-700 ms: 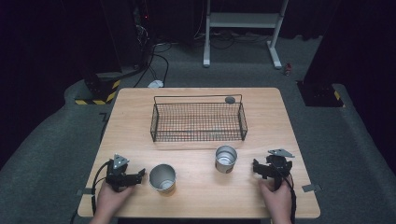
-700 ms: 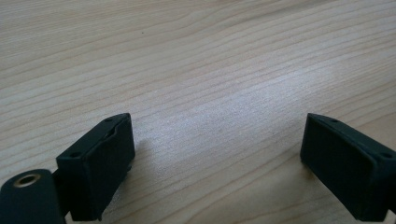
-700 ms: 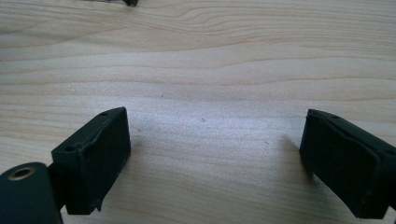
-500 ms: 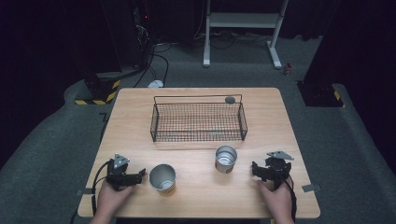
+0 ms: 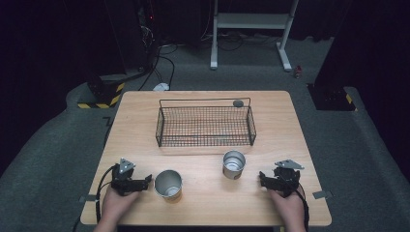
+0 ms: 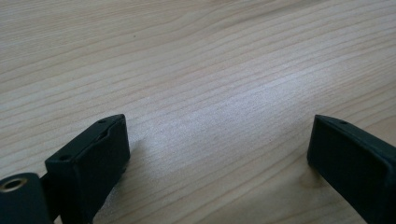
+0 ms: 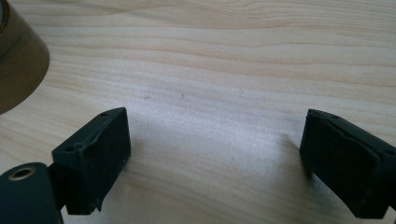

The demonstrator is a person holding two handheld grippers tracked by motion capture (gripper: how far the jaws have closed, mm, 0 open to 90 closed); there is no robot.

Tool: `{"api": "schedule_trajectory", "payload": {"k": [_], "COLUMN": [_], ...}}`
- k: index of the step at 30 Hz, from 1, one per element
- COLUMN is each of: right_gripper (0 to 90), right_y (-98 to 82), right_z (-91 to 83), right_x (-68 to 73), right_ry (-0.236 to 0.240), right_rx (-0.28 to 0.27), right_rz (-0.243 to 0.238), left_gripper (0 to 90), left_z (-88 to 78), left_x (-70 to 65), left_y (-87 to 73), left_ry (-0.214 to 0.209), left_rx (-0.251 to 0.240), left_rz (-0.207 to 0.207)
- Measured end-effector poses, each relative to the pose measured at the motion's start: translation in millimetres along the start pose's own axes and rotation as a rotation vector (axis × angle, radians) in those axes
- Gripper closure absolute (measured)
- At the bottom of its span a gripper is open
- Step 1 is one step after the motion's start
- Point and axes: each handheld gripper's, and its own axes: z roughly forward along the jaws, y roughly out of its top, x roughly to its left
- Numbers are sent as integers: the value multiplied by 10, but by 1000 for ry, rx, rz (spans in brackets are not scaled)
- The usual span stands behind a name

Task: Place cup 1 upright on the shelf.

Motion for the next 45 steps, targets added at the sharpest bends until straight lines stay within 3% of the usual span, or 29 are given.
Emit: {"api": "schedule_trajectory", "payload": {"k": [14,17,21,31,35,37,45], "right_gripper": [85,84,84,86,86,87,88], "right_y": [-35,-28,-26,-28,-28,-29,-31], "right_z": [-37,-26,-24,-27,-27,-28,-31], "right_x": [32,26,29,34,34,34,38], "right_ry": [23,30,31,30,29,29,28], "right_rx": [2,-2,-2,-1,-1,-1,-1], "right_rz": [-17,-31,-30,-25,-25,-27,-24], "left_gripper": [92,92,92,95,96,94,95], "left_z": [-14,-72,-139,-359,-397,-430,-601], "left_x": [9,48,58,40,45,33,-34], "left_y": [48,44,58,107,143,161,242], "left_ry": [1,-37,-48,-103,-108,-89,-107], "left_rx": [21,-18,-37,-128,-148,-157,-222], "left_rz": [2,-31,-21,-47,-53,-29,-30]}}
